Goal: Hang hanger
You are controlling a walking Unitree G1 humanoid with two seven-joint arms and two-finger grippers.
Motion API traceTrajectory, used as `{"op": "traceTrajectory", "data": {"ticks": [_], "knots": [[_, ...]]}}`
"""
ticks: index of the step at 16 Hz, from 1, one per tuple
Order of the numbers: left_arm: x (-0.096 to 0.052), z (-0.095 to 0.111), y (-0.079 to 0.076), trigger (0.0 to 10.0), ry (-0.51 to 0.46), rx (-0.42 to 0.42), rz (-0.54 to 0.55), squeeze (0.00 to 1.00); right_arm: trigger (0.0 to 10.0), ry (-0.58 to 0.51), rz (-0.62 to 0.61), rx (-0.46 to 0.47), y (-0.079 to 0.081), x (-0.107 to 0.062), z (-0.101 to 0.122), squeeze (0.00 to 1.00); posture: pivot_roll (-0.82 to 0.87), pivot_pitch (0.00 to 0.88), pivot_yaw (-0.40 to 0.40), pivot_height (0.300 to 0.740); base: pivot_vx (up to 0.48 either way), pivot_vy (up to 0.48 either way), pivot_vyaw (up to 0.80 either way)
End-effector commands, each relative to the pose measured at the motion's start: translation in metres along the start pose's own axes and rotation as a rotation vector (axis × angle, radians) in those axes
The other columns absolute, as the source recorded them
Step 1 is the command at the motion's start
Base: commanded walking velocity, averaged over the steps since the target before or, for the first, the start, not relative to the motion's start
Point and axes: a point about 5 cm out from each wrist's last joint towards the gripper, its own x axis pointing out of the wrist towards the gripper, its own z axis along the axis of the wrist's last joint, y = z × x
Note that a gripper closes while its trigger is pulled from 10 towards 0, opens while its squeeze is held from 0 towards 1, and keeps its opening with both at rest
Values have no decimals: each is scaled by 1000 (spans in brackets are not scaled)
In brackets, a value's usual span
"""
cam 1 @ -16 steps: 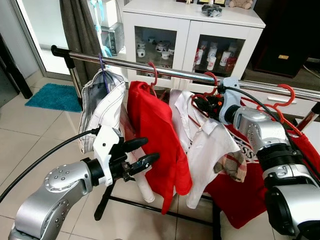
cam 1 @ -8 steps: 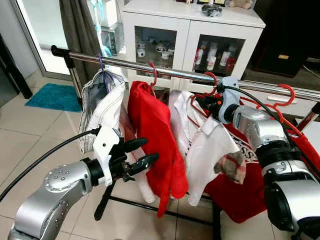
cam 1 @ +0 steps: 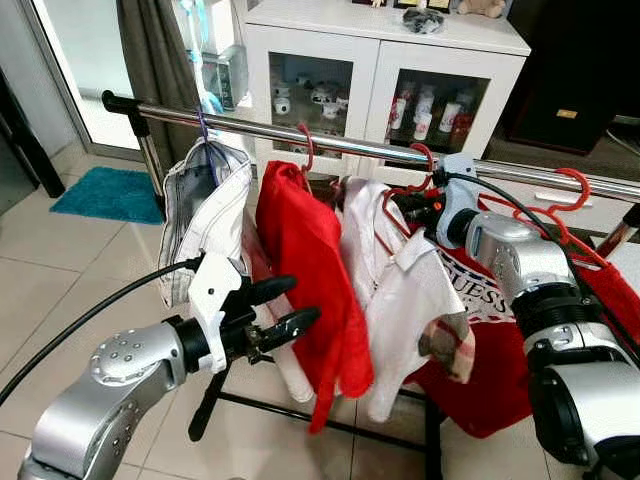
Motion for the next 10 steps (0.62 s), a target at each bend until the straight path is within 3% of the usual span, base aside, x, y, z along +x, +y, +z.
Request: {"op": "traceTrajectory", "data": {"ticks": [1, 4, 7, 10], "knots": [[2, -1, 2, 10000, 18, 23, 20, 0, 0, -21, 5, 4, 0, -3, 2, 0, -91, 0, -25, 740, 0, 0, 0], [9, -1, 18, 10000, 26, 55, 165, 0, 0, -119, -34, 2, -2, -14, 14, 0, -92, 0, -34, 740, 0, 0, 0], [12, 1, 21, 10000, 10, 49, 226, 0, 0, -179, -72, 9, -1, -29, 21, 0, -88, 0, -33, 740, 0, 0, 0], [19, -3, 23, 10000, -4, 91, 312, 0, 0, -191, -98, -1, 13, -45, 13, 0, -96, 0, -27, 740, 0, 0, 0]]}}
